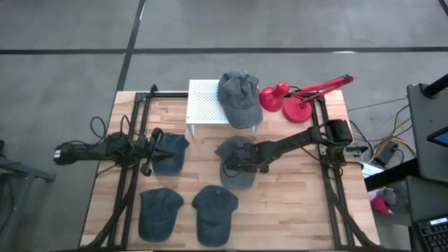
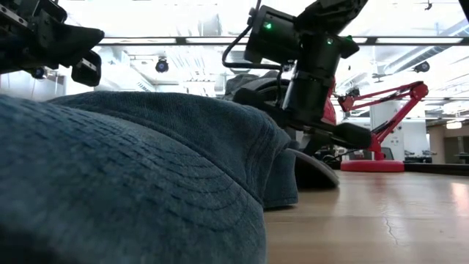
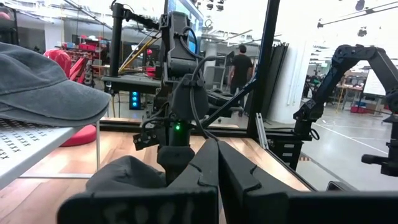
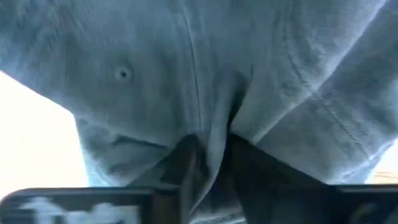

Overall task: Pick & Place hat
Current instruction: Stack the gray cap on the gray caps on the shelf

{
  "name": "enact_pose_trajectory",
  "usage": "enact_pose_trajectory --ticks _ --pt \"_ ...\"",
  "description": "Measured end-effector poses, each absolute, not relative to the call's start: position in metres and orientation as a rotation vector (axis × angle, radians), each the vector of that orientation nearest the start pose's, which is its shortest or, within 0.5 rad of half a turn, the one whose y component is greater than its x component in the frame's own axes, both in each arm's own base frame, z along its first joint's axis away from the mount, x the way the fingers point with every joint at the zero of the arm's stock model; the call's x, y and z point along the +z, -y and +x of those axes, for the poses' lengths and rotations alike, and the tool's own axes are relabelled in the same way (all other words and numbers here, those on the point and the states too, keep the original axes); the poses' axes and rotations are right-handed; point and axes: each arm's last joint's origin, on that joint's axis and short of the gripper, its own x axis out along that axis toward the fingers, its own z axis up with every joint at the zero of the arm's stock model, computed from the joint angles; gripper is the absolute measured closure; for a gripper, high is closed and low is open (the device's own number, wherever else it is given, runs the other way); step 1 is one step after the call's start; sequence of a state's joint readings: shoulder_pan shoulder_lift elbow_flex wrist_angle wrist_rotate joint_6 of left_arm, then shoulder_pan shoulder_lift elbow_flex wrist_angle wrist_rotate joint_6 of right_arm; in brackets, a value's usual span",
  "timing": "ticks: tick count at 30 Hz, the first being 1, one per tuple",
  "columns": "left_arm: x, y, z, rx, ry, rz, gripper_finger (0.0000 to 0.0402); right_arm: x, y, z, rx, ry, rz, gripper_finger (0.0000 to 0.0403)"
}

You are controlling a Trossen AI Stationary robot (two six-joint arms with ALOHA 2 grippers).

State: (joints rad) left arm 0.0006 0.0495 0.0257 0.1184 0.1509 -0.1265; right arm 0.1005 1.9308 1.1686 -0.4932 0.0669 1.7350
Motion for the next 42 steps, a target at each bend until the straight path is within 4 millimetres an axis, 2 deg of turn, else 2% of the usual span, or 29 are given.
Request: enact_pose_trajectory --ticks 5,7,13,23,33,42 --pt "0.18 0.004 0.099 -0.156 0.085 -0.119 0.0401 0.134 -0.034 0.359 -1.021 -0.947 1.332 0.0382" --pt "0.18 0.004 0.099 -0.156 0.085 -0.119 0.0401 0.135 -0.034 0.359 -1.018 -0.961 1.313 0.039" --pt "0.18 0.004 0.099 -0.156 0.085 -0.119 0.0401 0.149 -0.039 0.36 -1.017 -1.025 1.231 0.0394" --pt "0.18 0.004 0.099 -0.156 0.085 -0.119 0.0401 0.193 -0.062 0.355 -1.062 -1.176 1.054 0.0394" --pt "0.18 0.004 0.099 -0.156 0.086 -0.12 0.0401 0.236 -0.09 0.34 -1.053 -1.19 0.958 0.0394" --pt "0.18 0.004 0.099 -0.157 0.086 -0.122 0.0401 0.281 -0.112 0.322 -0.922 -1.148 0.974 0.0395"
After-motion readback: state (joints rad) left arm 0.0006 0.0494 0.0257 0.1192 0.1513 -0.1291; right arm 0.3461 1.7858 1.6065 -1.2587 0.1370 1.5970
